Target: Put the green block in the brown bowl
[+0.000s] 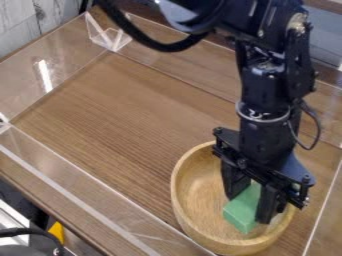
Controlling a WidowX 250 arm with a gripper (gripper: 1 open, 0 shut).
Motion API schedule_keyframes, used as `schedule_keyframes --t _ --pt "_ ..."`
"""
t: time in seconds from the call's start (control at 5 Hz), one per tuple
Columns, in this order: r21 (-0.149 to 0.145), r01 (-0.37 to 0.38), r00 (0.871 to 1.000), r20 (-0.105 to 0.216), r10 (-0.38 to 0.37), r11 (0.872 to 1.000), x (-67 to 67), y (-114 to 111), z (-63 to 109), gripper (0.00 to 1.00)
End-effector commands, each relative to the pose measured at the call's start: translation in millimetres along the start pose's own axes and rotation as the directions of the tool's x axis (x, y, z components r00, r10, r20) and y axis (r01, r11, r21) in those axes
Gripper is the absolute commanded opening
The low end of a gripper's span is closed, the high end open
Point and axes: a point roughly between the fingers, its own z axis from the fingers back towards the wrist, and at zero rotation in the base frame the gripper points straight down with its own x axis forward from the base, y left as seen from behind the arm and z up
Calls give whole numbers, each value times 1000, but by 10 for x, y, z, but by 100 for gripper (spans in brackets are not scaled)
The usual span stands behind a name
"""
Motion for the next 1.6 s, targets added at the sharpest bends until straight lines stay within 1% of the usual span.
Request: schedule_keyframes --t 0.0,0.8,1.4 --pt "-9 -13 1000 24 13 1000 27 10 60 0" --pt "-25 -40 999 21 41 999 -15 29 99 0" --pt "-31 -57 998 20 57 998 -24 41 62 0"
